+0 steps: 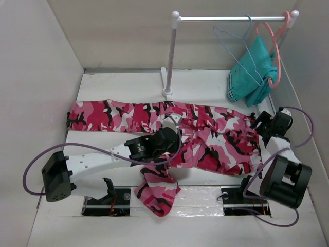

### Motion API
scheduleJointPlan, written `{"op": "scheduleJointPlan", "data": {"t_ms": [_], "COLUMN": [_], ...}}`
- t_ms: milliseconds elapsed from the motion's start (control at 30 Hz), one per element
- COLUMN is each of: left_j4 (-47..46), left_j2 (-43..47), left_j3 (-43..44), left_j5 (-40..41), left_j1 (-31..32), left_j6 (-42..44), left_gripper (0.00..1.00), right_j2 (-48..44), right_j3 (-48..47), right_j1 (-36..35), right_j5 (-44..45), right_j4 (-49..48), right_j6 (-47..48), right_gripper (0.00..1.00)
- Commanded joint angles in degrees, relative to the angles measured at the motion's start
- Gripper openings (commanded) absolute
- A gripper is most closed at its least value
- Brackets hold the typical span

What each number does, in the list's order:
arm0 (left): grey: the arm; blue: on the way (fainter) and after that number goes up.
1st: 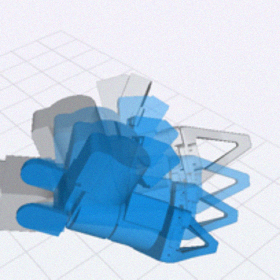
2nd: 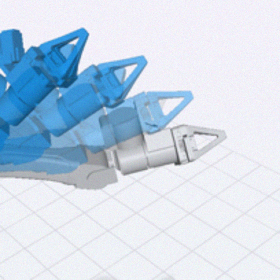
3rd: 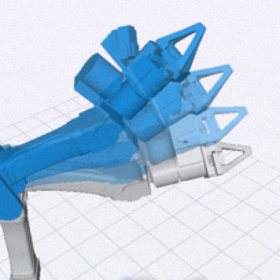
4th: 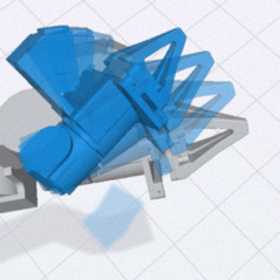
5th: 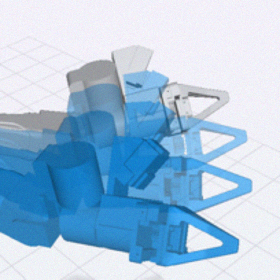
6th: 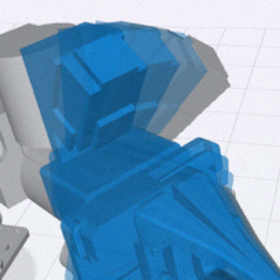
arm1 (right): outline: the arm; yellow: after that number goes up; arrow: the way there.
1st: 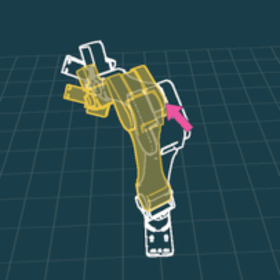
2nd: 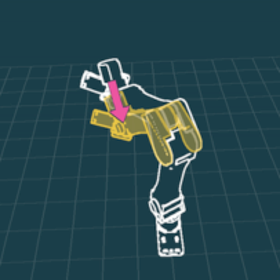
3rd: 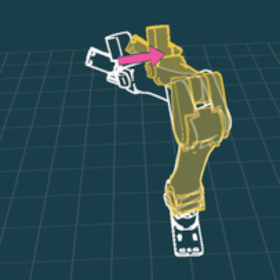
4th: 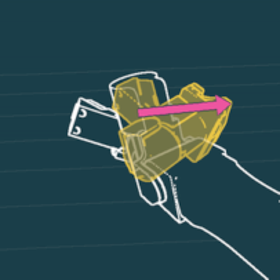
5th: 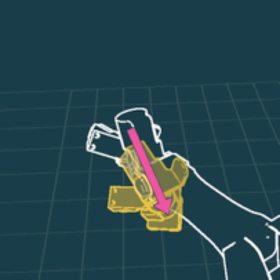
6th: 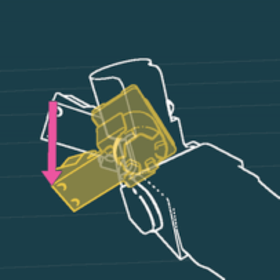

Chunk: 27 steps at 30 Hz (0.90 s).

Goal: Place the trousers on the hanger
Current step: Flatten out the trousers at the center of the board.

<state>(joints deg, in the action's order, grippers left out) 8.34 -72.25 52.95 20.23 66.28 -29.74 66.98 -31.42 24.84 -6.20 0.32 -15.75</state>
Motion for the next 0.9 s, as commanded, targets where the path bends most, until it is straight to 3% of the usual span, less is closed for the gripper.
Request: {"op": "scheduleJointPlan", "data": {"t_ms": [0, 200, 567, 700, 867], "left_j4": [-4.1, -6.6, -11.7, -11.9, -12.9], "left_j2": [5.5, 10.6, 15.8, 17.6, 20.2], "left_j3": [-2.3, -7.8, -13.7, -14.7, -16.7], "left_j5": [2.3, 2.5, 1.8, 3.2, 3.2], "left_j1": [-0.1, -0.1, -0.6, -0.6, -1.9], "left_j6": [2.1, 0.3, 1.1, 1.0, 0.8], "left_gripper": [0.35, 0.35, 0.35, 0.35, 0.35], "right_j2": [7.0, 20.8, 28.8, 30.5, 31.3], "right_j3": [-4.9, -8.3, -16.6, -17.9, -19.1], "right_j1": [3.0, 5.7, 6.3, 6.3, 6.3], "right_j5": [-4.0, -13.1, -19.5, -22.5, -22.5], "right_j4": [-7.1, -10.5, -3.7, -1.5, -0.5], "right_j6": [1.2, 2.3, 1.9, 2.6, 2.7], "right_gripper": [0.76, 0.72, 0.65, 0.58, 0.37]}}
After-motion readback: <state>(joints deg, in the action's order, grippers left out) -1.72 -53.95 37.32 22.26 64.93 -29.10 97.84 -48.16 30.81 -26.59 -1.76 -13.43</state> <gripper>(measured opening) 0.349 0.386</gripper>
